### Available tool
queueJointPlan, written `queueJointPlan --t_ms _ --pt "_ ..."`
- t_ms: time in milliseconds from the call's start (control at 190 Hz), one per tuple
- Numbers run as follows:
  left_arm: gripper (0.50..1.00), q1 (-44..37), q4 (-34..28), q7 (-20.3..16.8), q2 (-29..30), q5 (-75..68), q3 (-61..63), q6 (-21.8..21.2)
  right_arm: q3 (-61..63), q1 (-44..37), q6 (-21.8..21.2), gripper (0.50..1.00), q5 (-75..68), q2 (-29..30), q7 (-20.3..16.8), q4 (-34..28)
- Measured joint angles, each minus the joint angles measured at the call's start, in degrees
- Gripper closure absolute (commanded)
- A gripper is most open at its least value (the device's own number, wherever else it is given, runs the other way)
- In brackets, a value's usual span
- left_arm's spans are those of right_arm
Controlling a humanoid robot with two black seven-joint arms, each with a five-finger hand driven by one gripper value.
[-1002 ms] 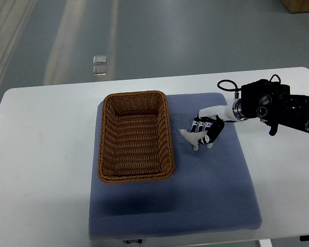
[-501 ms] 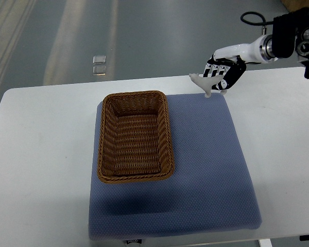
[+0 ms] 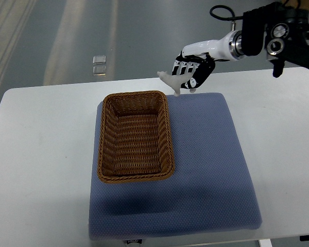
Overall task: Place white bear in brown basket with right hand
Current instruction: 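Carry the bear over the brown basket and lower it inside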
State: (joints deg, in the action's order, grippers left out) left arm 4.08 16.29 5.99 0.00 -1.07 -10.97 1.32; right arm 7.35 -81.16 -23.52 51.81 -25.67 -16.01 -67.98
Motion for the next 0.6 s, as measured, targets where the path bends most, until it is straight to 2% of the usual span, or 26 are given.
queueJointPlan --t_ms 148,322,432,601 --pt "0.500 0.13 0.00 0.00 0.00 0.00 0.00 0.01 -0.72 2.27 4.03 1.000 0.27 11.44 0.02 7.88" --pt "0.500 0.14 -0.02 0.00 0.00 0.03 0.00 0.03 -2.09 5.33 5.84 1.000 1.09 21.41 0.02 15.45" --pt "0.500 0.14 -0.10 0.00 0.00 0.09 -0.01 0.03 -2.41 7.38 7.01 1.000 1.62 24.79 0.07 18.20" --pt "0.500 0.14 -0.09 0.00 0.00 0.12 -0.03 0.07 -2.42 9.56 8.31 1.000 2.19 25.62 0.53 20.16"
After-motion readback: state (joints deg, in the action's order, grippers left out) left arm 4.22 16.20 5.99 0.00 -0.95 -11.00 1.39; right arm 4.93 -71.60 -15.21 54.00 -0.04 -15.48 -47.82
